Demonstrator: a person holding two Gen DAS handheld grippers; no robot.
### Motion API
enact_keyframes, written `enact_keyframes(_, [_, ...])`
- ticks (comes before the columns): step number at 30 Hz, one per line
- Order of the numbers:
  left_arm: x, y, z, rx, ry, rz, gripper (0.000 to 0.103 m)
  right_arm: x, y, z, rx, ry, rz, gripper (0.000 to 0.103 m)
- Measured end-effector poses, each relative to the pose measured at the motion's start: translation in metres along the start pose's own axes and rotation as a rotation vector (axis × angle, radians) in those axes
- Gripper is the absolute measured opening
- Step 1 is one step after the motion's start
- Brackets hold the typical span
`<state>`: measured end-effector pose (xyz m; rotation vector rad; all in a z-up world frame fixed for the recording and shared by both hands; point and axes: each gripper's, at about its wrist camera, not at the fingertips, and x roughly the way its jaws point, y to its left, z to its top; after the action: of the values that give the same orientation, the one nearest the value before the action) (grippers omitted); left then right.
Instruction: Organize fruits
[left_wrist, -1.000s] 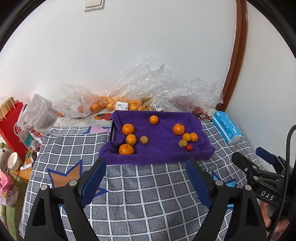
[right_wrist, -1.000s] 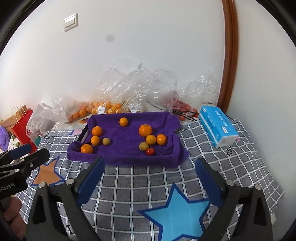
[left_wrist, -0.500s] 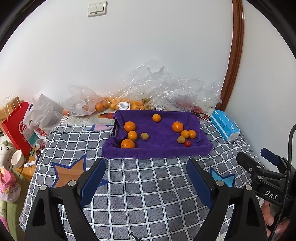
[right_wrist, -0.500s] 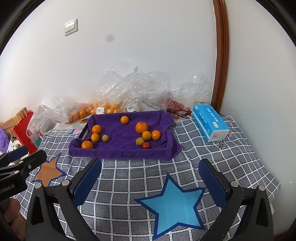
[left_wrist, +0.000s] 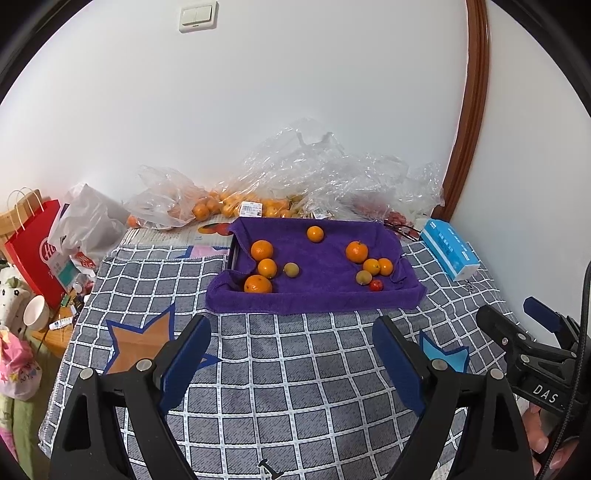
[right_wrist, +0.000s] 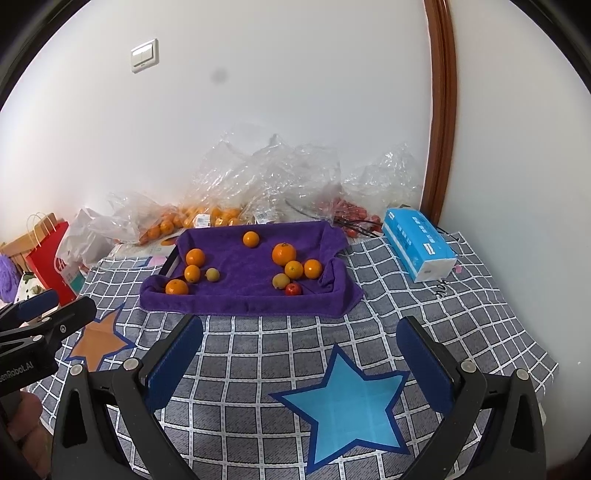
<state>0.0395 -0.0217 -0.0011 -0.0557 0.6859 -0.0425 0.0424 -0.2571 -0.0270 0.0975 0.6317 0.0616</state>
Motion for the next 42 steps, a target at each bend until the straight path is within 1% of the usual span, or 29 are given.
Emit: enact_keyframes(42, [-0.002,0.003,-0.0013,-0.008,0.002,0.004,0.089,-0.0047,0.0021,0.0009,0.001,-0.005,0.001,0.103])
